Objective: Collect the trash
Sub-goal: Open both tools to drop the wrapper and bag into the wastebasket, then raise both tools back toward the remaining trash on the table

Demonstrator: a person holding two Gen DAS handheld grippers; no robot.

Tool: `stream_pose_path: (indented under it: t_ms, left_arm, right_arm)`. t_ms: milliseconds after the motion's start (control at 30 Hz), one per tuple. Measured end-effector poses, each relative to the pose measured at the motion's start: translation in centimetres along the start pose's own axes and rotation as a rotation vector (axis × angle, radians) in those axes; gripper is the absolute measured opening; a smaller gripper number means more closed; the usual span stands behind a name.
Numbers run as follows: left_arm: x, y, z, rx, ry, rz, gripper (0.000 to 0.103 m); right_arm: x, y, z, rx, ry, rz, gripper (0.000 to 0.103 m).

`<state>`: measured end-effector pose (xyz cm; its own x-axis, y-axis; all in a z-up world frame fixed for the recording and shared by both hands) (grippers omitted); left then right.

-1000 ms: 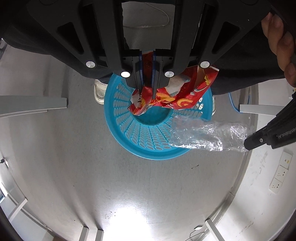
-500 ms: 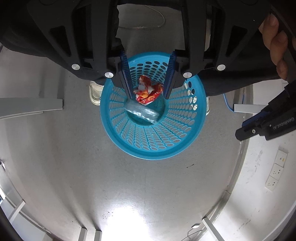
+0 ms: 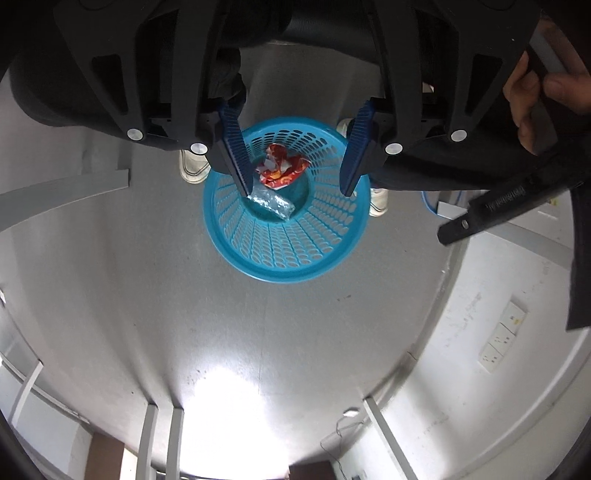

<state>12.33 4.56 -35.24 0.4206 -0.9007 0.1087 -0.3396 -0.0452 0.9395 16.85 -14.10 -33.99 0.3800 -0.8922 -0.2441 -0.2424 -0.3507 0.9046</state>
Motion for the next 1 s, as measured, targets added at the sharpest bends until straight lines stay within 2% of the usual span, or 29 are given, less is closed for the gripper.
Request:
stream_pose_path:
  t_ms: [133, 167, 233, 433, 467, 567, 600, 667, 833, 967, 1000]
  left_arm:
    - [0.2, 3.7, 0.9, 0.052, -0.005, 0.020, 0.035]
    - [0.2, 4.6, 1.2, 0.057, -0.002, 0.018, 0.039]
    - [0.4, 6.8, 1.7, 0.089, 0.005, 0.032, 0.040]
    - [1.6, 13.6, 3.4, 0.238, -0.072, 0.065, 0.049]
    - [1.6, 14.8, 3.5, 0.266, -0.085, 0.065, 0.053]
    - [1.4, 18.9, 4.0, 0.344, -0.087, 0.119, 0.057]
    - [1.3, 20.3, 4.2, 0.380, -0.092, 0.124, 0.063]
    - [0.8, 22.6, 4.4, 0.442, -0.098, 0.116, 0.067]
    - [-0.2, 26.4, 3.2, 0.521, -0.077, 0.127, 0.068]
    - [-0.8, 28.7, 1.5, 0.573, -0.080, 0.126, 0.080]
    - [-0.3, 29.6, 1.1, 0.578, -0.088, 0.124, 0.080]
  right_arm:
    - [-0.4, 2.7, 0.7, 0.033, 0.038, 0.012, 0.048]
    - [-0.4, 3.3, 0.9, 0.040, 0.036, 0.011, 0.052]
    - [-0.3, 4.7, 1.2, 0.057, 0.036, 0.009, 0.055]
    - [-1.0, 9.8, 1.7, 0.146, 0.067, -0.023, 0.055]
    - [-1.3, 10.8, 1.9, 0.164, 0.078, -0.031, 0.055]
    - [-2.1, 13.9, 2.6, 0.225, 0.134, -0.037, 0.064]
    - [-2.2, 14.8, 2.7, 0.239, 0.144, -0.038, 0.064]
    - [-2.6, 16.9, 2.9, 0.280, 0.161, -0.048, 0.065]
    - [-4.2, 21.7, 2.5, 0.376, 0.192, -0.096, 0.066]
    - [-6.0, 25.3, 1.9, 0.453, 0.227, -0.137, 0.071]
    - [-6.3, 25.9, 1.6, 0.468, 0.234, -0.144, 0.071]
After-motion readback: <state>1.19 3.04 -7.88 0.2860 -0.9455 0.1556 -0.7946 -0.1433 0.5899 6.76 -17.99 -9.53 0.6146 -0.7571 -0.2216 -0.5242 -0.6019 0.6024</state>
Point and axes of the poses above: each gripper's, at about its wrist camera, not at the fingertips, and y roughly against the way its jaws point, x to its right, z to its underside, the point moved 7 cm from there along -y, roughly the way its jaws point, and after that the axes turned 3 degrees about -z, right-handed, at the moved point
